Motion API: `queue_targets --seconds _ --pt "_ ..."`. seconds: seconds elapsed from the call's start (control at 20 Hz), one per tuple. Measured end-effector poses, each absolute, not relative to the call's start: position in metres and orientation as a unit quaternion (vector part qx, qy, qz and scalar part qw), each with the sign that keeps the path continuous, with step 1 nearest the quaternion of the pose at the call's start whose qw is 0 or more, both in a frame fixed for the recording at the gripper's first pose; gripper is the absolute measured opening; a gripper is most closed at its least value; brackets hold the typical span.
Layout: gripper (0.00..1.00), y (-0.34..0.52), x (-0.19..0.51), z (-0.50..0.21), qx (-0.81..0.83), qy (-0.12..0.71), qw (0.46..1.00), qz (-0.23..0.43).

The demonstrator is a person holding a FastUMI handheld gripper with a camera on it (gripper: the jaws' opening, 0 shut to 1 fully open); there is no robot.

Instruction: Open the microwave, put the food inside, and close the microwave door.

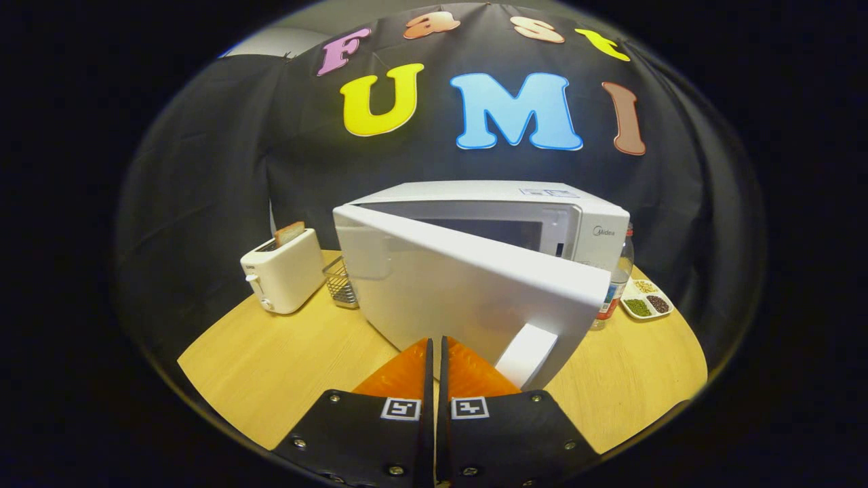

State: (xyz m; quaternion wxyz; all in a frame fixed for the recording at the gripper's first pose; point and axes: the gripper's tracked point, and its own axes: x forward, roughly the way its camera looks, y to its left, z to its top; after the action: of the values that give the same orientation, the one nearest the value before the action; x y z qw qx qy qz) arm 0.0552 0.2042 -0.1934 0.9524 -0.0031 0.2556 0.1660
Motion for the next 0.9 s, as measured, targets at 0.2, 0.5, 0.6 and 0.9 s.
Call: queue_targets --seconds 0.2,0.5,0.6,0.9 --pt "0.02 0.184 0.083 -0.194 0.0 0.249 0.959 0.138" --pt "0.02 0.165 0.128 -0.198 -0.008 0.239 0.965 0.11" --pt "0.02 0.162 0.141 -0.2 -0.008 0.237 0.966 0.102" --pt "0.02 0.153 0.174 -0.209 -0.006 0.237 0.968 0.081"
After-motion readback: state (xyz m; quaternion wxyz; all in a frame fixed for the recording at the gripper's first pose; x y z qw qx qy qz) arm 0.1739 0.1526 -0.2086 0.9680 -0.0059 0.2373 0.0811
